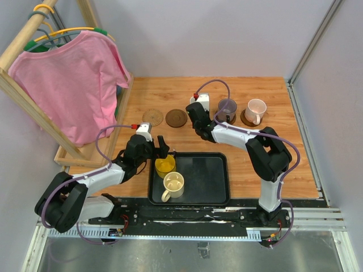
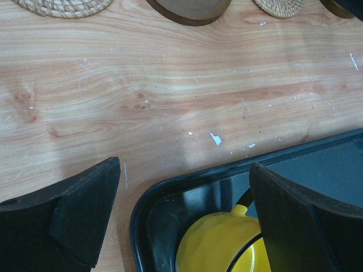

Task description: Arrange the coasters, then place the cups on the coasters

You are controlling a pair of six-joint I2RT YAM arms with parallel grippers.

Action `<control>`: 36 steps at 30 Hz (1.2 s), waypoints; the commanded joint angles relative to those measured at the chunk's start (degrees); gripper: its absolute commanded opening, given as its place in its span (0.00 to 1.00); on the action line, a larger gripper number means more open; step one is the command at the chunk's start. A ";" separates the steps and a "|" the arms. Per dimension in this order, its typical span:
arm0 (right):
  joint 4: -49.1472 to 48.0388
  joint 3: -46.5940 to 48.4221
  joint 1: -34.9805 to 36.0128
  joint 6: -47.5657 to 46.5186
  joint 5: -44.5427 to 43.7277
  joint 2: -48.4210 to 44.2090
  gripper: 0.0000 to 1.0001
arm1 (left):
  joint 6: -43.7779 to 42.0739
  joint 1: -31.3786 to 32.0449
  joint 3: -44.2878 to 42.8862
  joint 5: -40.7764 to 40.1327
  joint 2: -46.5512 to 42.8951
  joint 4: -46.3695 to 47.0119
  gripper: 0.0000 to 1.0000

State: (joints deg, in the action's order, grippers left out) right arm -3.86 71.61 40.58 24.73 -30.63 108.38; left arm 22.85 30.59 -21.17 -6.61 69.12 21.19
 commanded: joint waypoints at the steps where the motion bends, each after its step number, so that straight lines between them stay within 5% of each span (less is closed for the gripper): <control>1: -6.30 3.54 -1.45 -1.92 -3.72 0.77 0.01 | -1.08 0.52 -1.25 -0.51 1.13 1.98 1.00; 36: -5.90 0.32 -2.59 0.32 -0.74 2.06 0.01 | 0.04 0.52 -0.82 -0.59 2.05 2.27 1.00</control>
State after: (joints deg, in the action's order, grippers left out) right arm -5.72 72.25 38.57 23.83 -29.91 111.18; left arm 22.98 30.59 -21.23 -6.61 70.67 22.70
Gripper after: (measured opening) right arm 0.197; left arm 0.994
